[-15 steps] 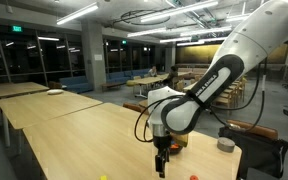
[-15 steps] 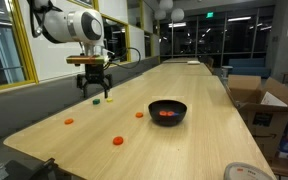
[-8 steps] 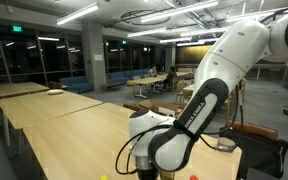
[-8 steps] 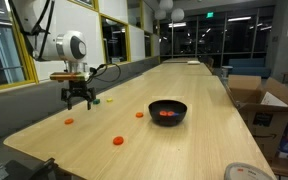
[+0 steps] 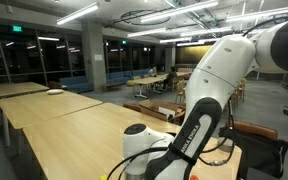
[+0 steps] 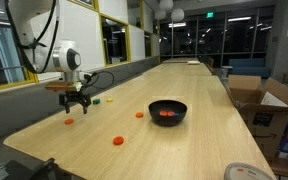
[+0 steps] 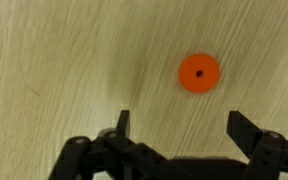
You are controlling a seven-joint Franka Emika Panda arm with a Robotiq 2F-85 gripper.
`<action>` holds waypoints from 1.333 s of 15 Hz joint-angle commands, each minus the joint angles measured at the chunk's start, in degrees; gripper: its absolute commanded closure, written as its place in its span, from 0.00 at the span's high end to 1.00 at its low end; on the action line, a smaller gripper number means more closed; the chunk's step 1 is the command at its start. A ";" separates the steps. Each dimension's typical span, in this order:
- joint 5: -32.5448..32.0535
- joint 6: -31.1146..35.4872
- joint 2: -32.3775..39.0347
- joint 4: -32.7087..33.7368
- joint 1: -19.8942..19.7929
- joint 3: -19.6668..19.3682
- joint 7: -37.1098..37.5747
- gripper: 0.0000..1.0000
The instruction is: Pick up the orange tokens from the table and put them in the bowl.
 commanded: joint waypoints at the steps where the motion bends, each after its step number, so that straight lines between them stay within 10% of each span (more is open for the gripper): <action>1: -4.59 5.25 -0.05 -0.52 5.18 -5.01 7.64 1.00; 9: -9.24 5.00 0.44 -1.58 13.39 -10.15 17.22 1.00; 20: -7.36 9.73 -1.38 -6.02 14.06 -10.58 20.20 1.00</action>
